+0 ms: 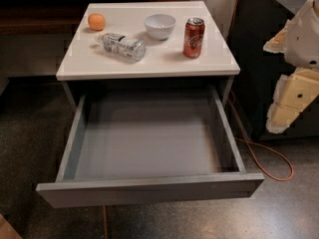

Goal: Close top drawer

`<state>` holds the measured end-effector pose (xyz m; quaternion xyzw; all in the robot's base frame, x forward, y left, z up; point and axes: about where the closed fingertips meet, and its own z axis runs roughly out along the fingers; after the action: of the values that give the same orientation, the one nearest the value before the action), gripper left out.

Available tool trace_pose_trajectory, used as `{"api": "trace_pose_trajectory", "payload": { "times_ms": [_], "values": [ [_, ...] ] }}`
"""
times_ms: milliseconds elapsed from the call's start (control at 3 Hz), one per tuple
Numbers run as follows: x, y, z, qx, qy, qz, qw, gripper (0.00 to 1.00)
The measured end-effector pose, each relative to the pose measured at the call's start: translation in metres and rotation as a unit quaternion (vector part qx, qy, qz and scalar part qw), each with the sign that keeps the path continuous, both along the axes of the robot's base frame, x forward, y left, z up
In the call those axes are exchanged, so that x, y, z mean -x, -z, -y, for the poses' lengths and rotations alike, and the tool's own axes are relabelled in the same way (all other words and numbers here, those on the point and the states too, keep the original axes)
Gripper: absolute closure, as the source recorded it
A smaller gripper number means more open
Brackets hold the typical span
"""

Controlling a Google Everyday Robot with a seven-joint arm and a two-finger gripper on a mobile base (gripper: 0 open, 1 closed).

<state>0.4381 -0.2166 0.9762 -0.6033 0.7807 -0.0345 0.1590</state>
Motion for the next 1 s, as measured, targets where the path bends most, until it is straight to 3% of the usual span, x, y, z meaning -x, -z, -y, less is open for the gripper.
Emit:
{"api": "trace_pose_trajectory", "payload": {
  "times_ms": [333,1000],
  "values": [
    [0.001,0.001,-0.002,-0.005,-0.002,-0.001,1.0,0.0],
    [0.019,0.027,-0.036,-0.075,-0.044,-0.015,0.9961,0.0]
  ]
}}
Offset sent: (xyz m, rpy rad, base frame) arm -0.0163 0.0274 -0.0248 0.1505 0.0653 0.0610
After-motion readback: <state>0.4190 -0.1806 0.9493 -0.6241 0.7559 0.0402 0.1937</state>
